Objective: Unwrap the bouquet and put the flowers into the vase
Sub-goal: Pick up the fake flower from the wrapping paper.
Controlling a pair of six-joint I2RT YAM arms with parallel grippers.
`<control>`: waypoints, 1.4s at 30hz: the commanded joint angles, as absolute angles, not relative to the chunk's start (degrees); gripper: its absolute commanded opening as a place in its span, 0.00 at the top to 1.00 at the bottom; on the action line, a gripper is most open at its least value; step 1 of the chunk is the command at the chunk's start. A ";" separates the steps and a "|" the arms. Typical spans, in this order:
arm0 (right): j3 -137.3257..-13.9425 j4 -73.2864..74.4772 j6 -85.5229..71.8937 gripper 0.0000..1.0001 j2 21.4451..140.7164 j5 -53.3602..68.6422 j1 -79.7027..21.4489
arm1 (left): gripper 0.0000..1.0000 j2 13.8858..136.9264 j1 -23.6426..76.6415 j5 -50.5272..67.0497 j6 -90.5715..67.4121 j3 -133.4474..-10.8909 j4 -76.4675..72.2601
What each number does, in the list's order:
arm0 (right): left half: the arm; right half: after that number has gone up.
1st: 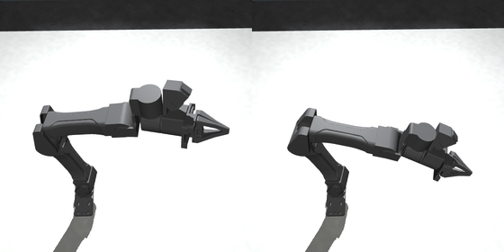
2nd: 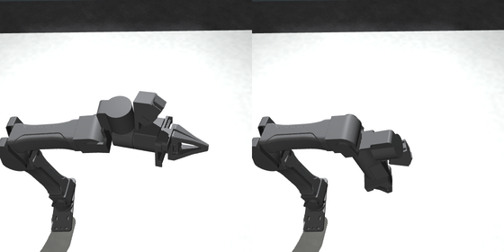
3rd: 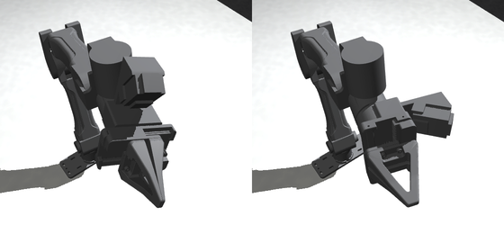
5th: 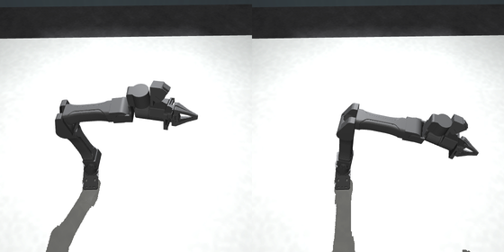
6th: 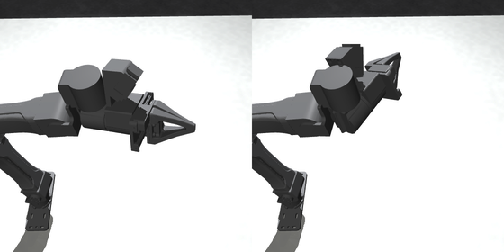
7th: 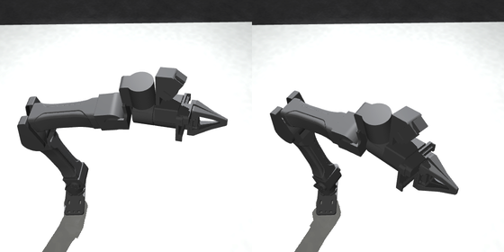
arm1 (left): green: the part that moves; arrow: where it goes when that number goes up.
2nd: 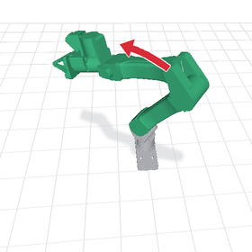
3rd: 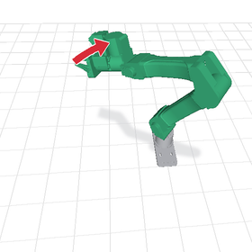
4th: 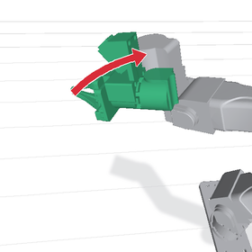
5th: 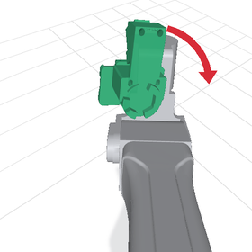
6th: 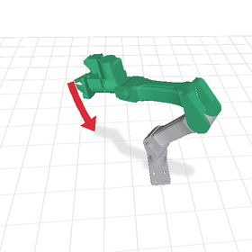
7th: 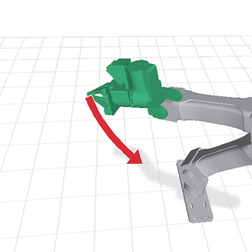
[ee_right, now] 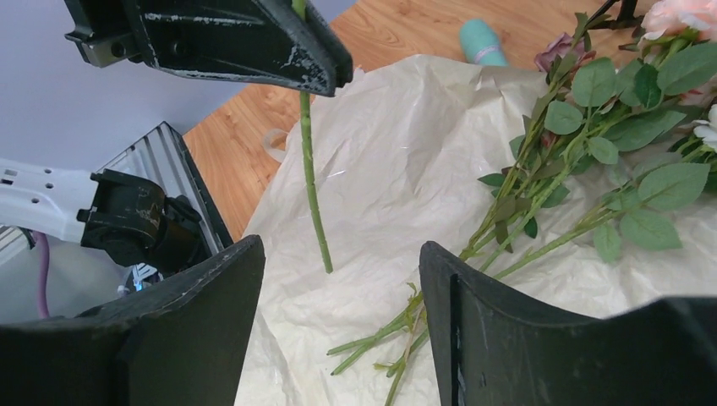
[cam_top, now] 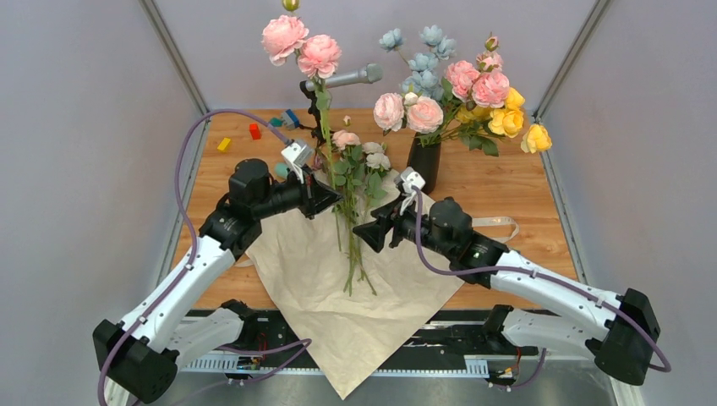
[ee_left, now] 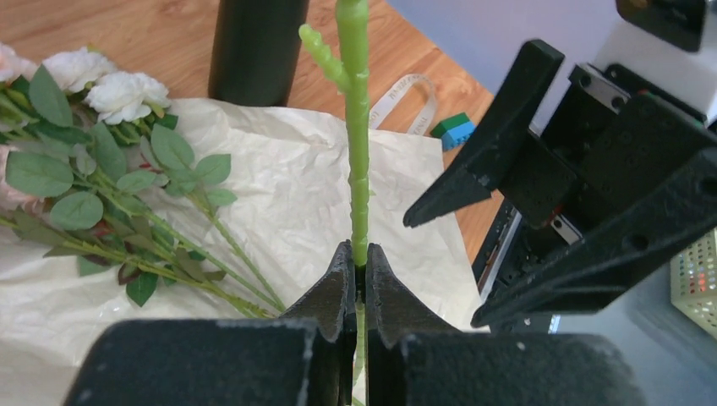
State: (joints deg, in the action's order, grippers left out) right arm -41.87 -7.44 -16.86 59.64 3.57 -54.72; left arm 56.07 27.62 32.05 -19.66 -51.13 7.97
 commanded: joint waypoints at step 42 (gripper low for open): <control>-59.31 -2.27 -18.27 1.00 52.84 28.87 -38.02 | 0.84 59.42 47.14 38.34 -8.83 -56.66 15.19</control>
